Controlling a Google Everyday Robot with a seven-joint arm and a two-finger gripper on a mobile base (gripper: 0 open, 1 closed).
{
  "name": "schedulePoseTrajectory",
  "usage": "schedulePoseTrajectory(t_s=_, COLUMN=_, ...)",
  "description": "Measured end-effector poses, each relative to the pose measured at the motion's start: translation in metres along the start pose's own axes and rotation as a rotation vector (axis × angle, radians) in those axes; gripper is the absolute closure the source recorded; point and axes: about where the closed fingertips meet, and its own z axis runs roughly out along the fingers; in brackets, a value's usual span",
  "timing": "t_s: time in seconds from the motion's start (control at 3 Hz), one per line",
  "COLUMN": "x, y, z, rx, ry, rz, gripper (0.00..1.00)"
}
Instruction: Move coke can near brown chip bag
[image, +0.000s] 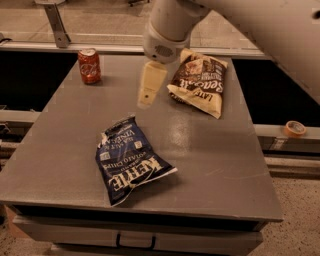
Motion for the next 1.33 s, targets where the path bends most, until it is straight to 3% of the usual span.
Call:
schedulePoseTrajectory(t_s=0.33, x=0.002, y=0.000, z=-0.001, rx=0.001, ry=0.002, rz=0.003, gripper=0.00)
schedulePoseTrajectory(t_s=0.67, x=0.003, y=-0.019, z=0.014, rx=0.018, ry=-0.054, rz=0.023, gripper=0.00)
schedulePoseTrajectory(t_s=1.33, x=-0.020, y=-0.119, z=0.093, rx=0.064, ry=-0.306, rz=0.092, gripper=0.00)
